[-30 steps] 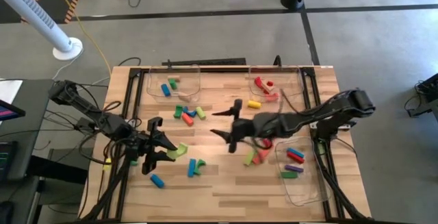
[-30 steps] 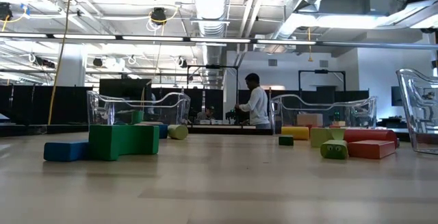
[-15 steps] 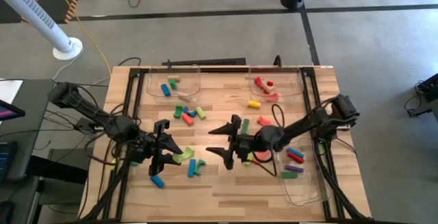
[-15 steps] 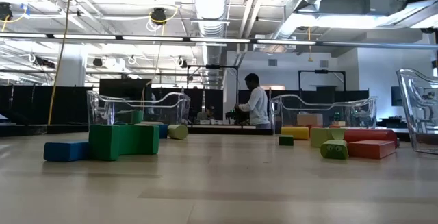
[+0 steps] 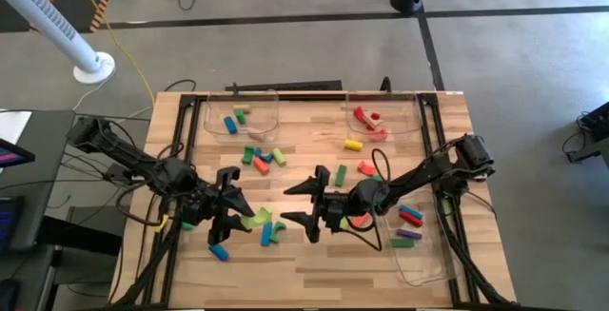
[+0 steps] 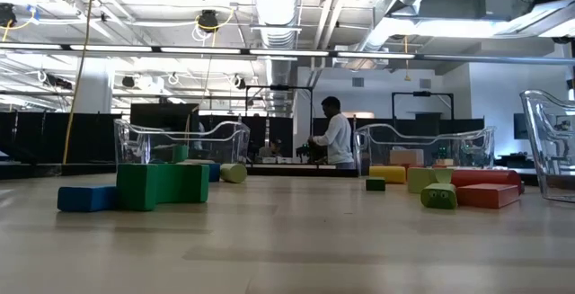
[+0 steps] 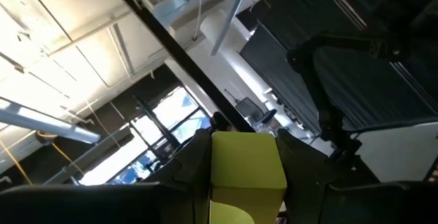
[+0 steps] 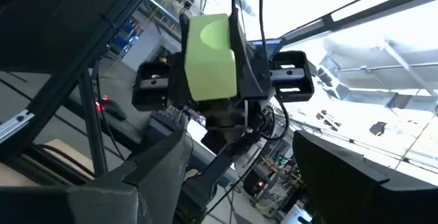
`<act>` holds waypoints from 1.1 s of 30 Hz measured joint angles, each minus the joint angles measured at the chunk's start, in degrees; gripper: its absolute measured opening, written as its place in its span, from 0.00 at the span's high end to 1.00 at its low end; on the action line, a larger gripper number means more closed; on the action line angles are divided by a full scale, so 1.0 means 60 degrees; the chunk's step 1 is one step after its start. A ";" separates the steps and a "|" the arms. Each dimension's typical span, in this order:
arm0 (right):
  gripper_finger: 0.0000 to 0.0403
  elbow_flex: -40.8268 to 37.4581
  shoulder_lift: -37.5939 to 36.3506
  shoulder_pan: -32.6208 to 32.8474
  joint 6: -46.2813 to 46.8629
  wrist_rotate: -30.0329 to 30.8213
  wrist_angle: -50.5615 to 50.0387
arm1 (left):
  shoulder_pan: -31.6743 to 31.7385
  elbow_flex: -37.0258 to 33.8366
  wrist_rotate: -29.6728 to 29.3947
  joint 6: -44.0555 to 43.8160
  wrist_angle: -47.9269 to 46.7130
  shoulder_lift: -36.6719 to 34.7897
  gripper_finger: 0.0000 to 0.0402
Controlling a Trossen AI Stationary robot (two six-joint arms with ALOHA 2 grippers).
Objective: Sort blocks by size
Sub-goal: Put the light green arch block into the top right transparent bin
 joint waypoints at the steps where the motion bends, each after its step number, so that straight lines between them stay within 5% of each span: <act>1: 0.25 0.0072 0.0000 0.0000 0.0063 -0.0069 -0.0084 | 0.0049 0.0000 0.0002 0.0000 0.0074 0.0073 0.69; 33: 0.25 0.0532 -0.0004 0.0071 0.0528 -0.0345 -0.0719 | 0.0595 0.0004 0.0280 -0.0226 0.2390 0.1732 0.69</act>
